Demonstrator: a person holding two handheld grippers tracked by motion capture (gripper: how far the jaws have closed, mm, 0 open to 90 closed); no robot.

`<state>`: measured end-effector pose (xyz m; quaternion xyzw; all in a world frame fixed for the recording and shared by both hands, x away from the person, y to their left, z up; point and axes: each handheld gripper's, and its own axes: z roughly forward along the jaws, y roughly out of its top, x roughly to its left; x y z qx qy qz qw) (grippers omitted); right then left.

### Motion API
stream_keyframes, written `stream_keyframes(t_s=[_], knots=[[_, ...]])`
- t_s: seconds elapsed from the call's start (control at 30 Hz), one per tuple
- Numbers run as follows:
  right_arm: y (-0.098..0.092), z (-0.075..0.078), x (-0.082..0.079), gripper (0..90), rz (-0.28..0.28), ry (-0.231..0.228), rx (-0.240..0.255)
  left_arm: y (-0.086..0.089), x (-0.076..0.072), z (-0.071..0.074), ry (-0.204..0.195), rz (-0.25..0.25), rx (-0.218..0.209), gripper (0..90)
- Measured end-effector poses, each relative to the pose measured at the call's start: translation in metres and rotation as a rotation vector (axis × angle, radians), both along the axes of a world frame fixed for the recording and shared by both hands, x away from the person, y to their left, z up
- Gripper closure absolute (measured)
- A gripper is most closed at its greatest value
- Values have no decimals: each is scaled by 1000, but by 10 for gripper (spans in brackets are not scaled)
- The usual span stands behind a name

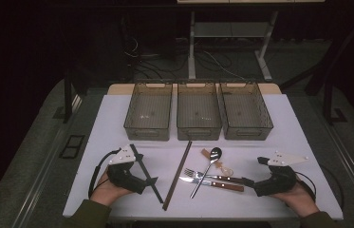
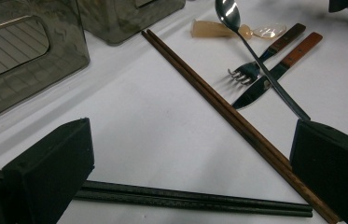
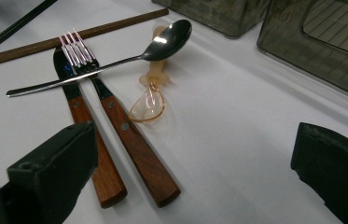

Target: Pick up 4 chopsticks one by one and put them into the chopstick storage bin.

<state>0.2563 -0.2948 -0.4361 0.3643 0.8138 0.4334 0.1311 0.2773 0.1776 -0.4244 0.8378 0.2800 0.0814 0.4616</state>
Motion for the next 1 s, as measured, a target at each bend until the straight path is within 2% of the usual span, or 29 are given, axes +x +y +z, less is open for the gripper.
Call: stream_keyframes(t_s=[1.0], knots=[[-1, -1, 1, 8, -6, -1, 5, 7, 8, 0, -4, 60, 31, 16]])
